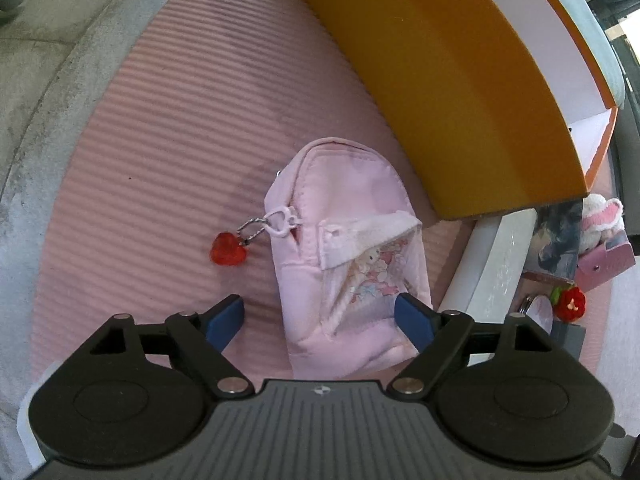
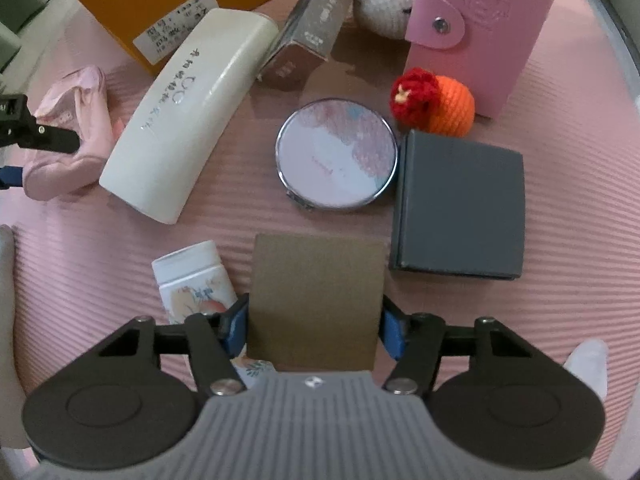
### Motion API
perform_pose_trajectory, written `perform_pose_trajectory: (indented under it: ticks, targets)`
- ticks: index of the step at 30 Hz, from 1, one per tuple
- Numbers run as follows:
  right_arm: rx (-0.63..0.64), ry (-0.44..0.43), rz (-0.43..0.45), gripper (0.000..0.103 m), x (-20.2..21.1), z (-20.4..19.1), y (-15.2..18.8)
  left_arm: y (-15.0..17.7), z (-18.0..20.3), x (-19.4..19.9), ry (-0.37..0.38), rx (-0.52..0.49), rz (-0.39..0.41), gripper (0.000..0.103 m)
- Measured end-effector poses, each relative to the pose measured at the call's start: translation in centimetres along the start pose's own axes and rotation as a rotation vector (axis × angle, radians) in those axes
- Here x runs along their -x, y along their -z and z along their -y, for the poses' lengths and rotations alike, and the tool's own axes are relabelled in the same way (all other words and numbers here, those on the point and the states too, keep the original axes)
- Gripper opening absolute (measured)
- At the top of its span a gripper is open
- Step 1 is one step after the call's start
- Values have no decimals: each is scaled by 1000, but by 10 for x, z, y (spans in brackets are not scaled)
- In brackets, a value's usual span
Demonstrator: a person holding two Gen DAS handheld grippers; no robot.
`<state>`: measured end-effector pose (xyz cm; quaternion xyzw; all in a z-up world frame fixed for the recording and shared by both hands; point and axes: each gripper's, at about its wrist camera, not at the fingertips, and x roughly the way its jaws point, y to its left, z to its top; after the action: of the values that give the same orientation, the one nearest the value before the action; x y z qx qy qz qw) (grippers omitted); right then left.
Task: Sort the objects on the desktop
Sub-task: 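Grasp the pink backpack with the left gripper while the right grasps the brown box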
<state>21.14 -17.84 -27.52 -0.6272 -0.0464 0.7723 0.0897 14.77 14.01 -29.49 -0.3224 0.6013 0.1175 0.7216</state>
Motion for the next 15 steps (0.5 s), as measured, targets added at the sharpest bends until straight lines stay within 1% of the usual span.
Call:
perform_pose_trajectory:
  ticks: [2,5,7,8,9,10,11,12,13,15]
  targets:
    - [-11,0,1,66,-1,0,0,-4,3,-2,-1,7,3,103]
    - [-25,6,2,65,-2,0,-2,-4,7,-3,-10,-6,7,102]
    - [-13,8,1,64,-3,-1,-2,-3,9,-3,-13,-20,11,95]
    - [-6,8,1,64,-3,-2,-2,-2,9,-3,-7,-30,12,82]
    - [-2,8,2,64,-3,-2,-2,-2,10,-2,5,-37,13,65]
    - [0,8,2,64,-3,-2,-2,-3,10,-1,9,-38,15,63]
    - [1,7,2,64,-3,-2,-2,-3,12,0,6,-33,21,57]
    - [1,7,2,64,-3,-2,-2,-3,13,0,6,-27,23,53]
    - [3,8,0,64,-3,-2,-2,-3,13,1,7,-25,23,52]
    - [11,9,-6,64,-3,-4,-2,-4,14,3,9,-28,23,45]
